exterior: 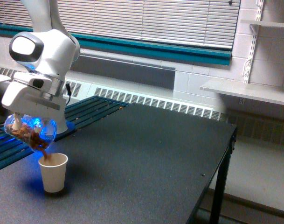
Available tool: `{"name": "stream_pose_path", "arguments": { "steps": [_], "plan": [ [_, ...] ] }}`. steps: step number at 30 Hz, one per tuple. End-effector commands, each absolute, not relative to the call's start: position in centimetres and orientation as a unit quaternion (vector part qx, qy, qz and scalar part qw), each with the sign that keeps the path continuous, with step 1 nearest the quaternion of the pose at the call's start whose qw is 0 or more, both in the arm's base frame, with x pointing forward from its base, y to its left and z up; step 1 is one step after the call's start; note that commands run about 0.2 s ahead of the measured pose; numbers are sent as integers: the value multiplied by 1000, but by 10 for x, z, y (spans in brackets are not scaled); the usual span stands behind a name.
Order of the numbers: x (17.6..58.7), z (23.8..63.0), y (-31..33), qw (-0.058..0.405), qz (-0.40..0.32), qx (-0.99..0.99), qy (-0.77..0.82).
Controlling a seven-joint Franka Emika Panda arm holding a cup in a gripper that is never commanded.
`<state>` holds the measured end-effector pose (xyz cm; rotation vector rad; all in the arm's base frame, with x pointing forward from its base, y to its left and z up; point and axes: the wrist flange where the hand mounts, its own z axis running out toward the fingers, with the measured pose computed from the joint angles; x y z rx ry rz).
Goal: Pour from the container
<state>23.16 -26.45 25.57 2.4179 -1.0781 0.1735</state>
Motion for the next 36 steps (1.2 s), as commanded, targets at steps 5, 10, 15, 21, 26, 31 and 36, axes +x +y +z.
{"name": "stream_pose_path", "arguments": {
  "steps": [5,10,15,21,26,31,36],
  "plan": [
    [241,264,-263,247,68,885,-388],
    [243,265,-262,251,64,886,-384],
    [244,267,-262,257,59,886,-382],
    [243,267,-262,259,54,887,-379],
    [243,268,-261,264,51,886,-378],
    [241,268,-261,268,47,886,-376],
    [240,268,-260,270,43,885,-377]
  ]
}}
